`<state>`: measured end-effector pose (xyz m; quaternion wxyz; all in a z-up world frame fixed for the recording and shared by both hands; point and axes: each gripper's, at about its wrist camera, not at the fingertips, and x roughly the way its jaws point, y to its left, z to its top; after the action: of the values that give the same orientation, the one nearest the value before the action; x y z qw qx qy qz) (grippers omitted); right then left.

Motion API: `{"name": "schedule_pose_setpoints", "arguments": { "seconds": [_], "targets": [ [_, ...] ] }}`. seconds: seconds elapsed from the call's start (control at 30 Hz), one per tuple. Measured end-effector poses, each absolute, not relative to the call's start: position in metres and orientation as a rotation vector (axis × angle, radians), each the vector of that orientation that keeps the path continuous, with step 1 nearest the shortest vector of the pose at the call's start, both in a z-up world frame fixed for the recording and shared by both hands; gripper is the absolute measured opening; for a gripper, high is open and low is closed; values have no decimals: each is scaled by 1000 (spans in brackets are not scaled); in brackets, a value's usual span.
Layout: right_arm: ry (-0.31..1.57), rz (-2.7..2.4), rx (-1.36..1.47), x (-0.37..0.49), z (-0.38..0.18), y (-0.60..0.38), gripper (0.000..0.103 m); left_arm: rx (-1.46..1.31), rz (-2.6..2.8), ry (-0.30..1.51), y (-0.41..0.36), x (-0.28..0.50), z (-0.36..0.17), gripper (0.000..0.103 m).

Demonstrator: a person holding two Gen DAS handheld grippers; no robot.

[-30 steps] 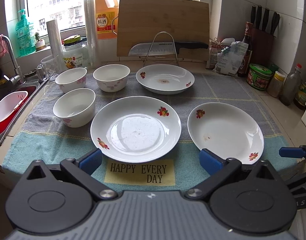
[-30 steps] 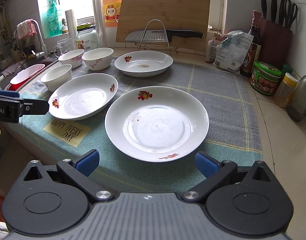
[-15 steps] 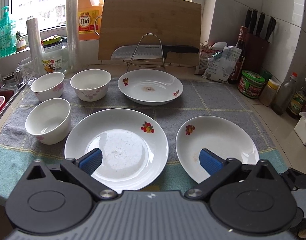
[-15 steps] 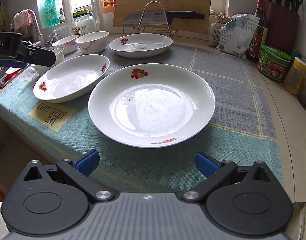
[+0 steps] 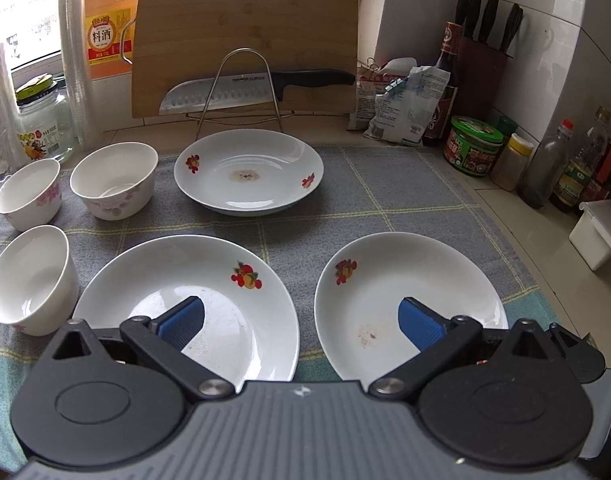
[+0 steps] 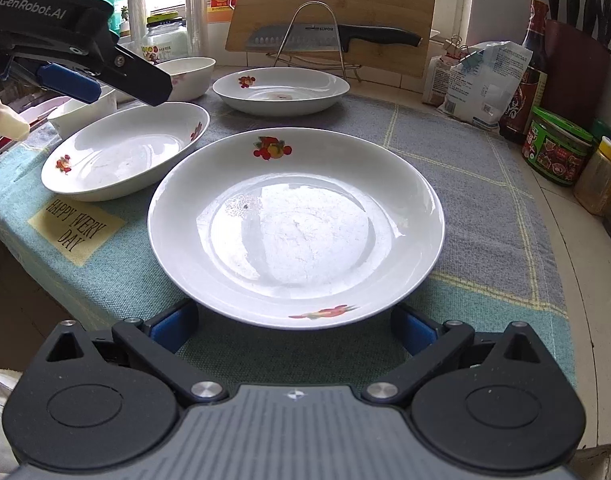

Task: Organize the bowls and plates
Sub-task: 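Reach the left gripper to the rim of a white fruit-decal plate and grasp it, then lift the plate with the left gripper and carry it toward the jars by the wall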

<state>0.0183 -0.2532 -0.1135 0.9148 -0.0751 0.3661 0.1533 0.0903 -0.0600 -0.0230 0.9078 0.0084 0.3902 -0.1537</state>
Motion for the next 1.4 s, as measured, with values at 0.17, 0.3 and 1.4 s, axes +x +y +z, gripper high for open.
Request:
{"name": "schedule_pose_setpoints", "arguments": {
  "seconds": [0.17, 0.3, 1.4],
  "targets": [
    [697, 343, -154, 14, -117, -258, 103, 10, -407, 828, -71, 111, -26, 102],
    [664, 345, -148, 12, -120, -260, 103, 51, -483, 877, -87, 130, -31, 102],
    [668, 343, -139, 20, -118, -260, 103, 401, -930, 1146, -154, 215, -75, 80]
  ]
}}
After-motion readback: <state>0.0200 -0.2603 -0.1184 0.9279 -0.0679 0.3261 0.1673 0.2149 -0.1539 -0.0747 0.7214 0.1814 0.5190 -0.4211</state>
